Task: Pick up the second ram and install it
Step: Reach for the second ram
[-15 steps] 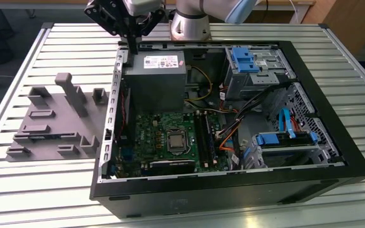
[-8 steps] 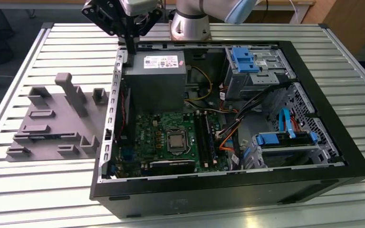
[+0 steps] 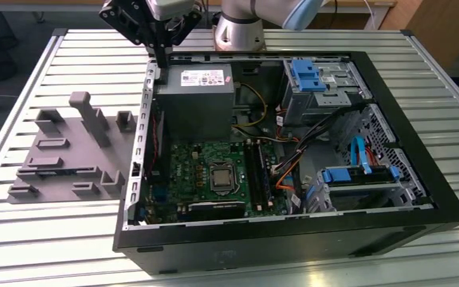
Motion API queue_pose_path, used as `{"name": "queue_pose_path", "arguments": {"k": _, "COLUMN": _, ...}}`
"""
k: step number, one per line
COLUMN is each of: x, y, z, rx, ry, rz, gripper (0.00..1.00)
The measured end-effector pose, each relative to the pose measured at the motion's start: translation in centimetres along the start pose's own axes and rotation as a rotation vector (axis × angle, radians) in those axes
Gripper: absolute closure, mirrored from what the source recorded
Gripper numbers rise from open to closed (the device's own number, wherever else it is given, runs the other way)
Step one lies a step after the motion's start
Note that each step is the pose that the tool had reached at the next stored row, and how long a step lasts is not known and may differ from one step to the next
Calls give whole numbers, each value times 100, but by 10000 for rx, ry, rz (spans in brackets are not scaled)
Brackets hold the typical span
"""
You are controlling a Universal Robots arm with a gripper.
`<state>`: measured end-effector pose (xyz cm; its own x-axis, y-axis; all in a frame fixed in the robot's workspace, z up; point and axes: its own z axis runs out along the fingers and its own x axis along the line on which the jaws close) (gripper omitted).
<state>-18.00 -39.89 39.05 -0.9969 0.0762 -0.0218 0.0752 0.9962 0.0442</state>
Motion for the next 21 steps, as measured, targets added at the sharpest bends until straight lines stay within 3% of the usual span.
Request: {"name": "queue_pose_path", "arguments": {"k": 21, "x": 120, "y": -9, "z": 2, "rx": 0, "ry": 0, "rz": 0, "gripper": 89}}
